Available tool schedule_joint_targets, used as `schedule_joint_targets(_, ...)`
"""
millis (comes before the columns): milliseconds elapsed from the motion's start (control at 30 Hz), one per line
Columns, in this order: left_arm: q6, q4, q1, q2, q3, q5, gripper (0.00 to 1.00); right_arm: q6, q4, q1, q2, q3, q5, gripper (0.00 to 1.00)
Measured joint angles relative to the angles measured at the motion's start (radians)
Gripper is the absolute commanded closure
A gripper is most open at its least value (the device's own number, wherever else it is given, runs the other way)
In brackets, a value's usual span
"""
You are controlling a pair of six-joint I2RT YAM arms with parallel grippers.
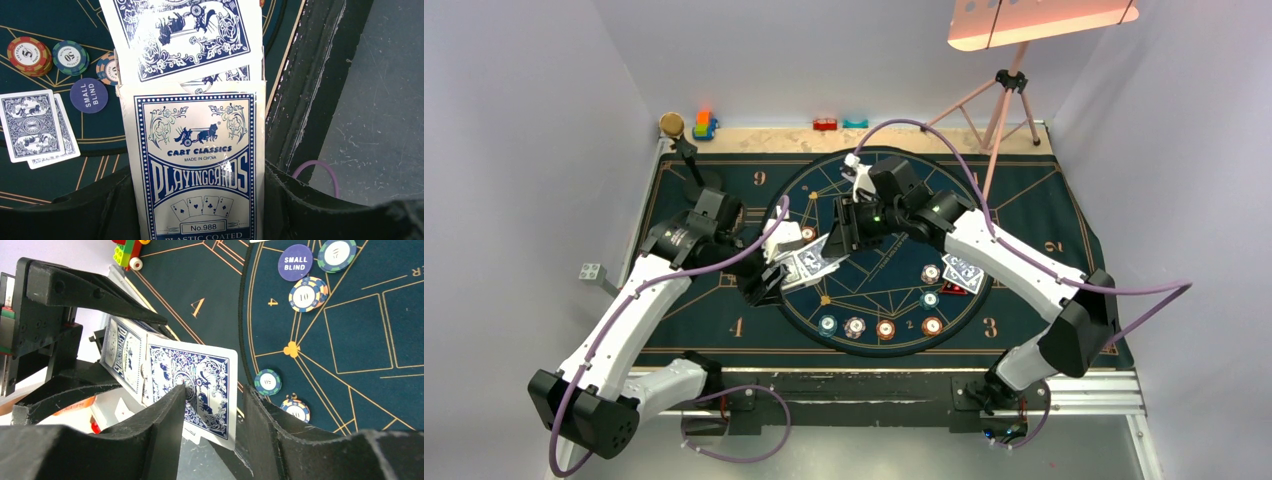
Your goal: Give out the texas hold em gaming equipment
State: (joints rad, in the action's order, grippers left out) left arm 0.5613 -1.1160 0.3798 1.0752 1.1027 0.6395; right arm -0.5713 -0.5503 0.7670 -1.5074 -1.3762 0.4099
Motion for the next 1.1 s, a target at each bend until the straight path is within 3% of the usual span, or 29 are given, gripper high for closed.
schedule_joint_targets(733,0.000,0.000,0.000,0.000,0.000,-0.001,0.91,0.040,-0.087,0.000,0.050,-0.069,-0.133,0.78)
schedule_joint_targets(1100,0.000,0.000,0.000,0.000,0.000,0.000,0.91,0.040,-0.094,0.000,0.086,-0.125,-0.168,0.97)
